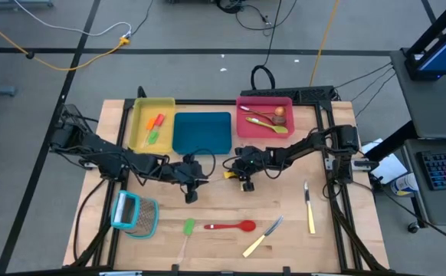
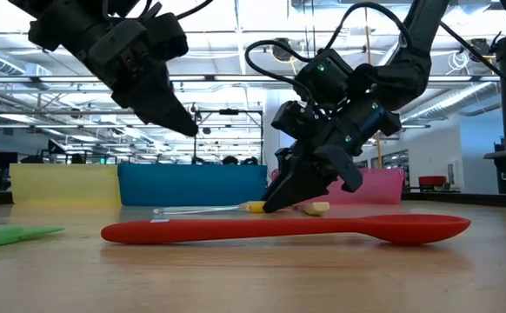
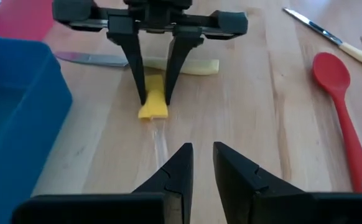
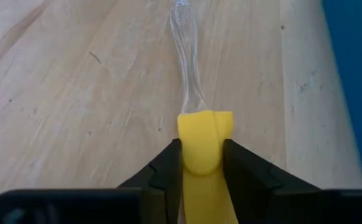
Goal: Pick & Place Kitchen Items
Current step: Put the yellow spatula into the yellow bin
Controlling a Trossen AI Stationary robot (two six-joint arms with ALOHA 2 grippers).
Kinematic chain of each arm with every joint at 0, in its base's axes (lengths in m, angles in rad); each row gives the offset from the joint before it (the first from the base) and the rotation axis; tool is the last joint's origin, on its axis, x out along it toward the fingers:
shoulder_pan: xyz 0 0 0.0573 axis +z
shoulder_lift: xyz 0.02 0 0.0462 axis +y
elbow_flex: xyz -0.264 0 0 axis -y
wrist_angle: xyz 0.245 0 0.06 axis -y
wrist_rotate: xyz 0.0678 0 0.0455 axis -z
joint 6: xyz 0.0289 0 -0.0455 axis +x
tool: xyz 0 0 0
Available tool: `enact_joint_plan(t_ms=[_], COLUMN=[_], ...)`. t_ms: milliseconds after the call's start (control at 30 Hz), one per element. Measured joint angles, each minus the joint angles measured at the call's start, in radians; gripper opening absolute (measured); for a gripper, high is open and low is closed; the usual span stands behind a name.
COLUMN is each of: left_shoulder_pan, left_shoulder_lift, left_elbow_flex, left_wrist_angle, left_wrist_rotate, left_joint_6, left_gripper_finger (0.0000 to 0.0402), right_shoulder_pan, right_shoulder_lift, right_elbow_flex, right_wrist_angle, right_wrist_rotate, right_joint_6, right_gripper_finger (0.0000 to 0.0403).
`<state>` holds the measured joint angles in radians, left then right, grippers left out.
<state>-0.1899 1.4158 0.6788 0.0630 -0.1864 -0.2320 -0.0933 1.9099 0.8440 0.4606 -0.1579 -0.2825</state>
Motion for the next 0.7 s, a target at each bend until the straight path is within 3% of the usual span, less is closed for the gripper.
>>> enact_joint_plan(t_ms=[233, 467, 700], left_shoulder_pan=[0.022, 0.061, 0.106], left_shoulder_lift=[0.033, 0.16, 0.22], left_elbow_flex=[0.0, 0.0, 0.0], left_wrist_angle=[0.02, 0.141, 0.142], left_wrist_rotate=[0.004, 0.057, 0.061], left_joint_6=[0.024, 0.047, 0.047], left_gripper_finger=[0.0114, 0.0185, 0.0202], right_shoulder_pan=[0.011, 0.023, 0.023], right_shoulder_lift=[0.002, 0.002, 0.0], right_elbow_flex=[-0.001, -0.001, -0.001], right_wrist_angle=[0.044, 0.07, 0.099], right_wrist_rotate=[0.008, 0.011, 0.008], right_joint_6=[-0.003, -0.022, -0.033], right_gripper_finger=[0.0083, 0.0089, 0.009])
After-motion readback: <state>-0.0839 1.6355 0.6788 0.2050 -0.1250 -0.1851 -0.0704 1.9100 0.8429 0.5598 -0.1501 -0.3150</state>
